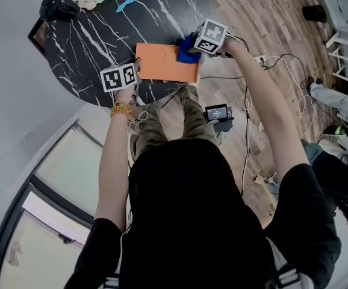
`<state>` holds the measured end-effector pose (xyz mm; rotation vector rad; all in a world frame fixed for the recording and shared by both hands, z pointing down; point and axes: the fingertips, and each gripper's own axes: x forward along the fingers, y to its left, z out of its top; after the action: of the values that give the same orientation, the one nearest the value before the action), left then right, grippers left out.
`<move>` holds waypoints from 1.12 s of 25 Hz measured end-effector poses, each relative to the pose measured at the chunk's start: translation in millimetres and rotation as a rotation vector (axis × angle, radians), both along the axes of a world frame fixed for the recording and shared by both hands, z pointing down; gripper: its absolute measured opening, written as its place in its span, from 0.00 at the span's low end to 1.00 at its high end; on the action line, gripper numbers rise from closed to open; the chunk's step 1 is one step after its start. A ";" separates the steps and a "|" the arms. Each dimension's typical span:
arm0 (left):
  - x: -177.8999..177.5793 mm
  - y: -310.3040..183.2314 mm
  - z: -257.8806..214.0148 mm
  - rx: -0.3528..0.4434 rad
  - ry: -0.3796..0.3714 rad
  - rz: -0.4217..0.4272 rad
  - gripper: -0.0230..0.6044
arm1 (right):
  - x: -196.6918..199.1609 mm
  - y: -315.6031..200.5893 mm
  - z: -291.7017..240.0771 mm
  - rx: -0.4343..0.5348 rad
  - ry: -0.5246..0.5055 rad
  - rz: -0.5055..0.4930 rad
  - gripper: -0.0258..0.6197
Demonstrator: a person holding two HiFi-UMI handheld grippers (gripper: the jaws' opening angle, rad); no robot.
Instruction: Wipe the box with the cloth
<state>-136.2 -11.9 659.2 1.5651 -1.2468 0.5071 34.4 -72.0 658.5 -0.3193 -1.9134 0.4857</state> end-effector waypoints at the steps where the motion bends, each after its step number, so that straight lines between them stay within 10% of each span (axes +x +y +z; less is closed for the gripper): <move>1: 0.8 -1.3 -0.2 -0.004 0.007 0.011 0.17 | 0.7 -0.6 -0.2 0.004 -0.002 0.019 0.22; 10: 8.7 3.7 -3.1 -0.007 0.039 0.068 0.18 | -6.8 -21.6 -2.5 0.111 0.012 0.045 0.25; 18: 38.0 -4.8 5.0 -0.044 0.150 -0.040 0.28 | -51.8 -102.2 -14.7 0.555 0.021 -0.032 0.22; 28: 6.0 -19.3 -4.4 -0.049 0.157 -0.022 0.30 | -53.5 7.3 -85.0 0.729 -0.357 -0.157 0.21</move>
<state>-130.2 -31.2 654.7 1.5183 -1.1229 0.3896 -19.1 -64.6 573.5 -0.0715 -2.2397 -0.4081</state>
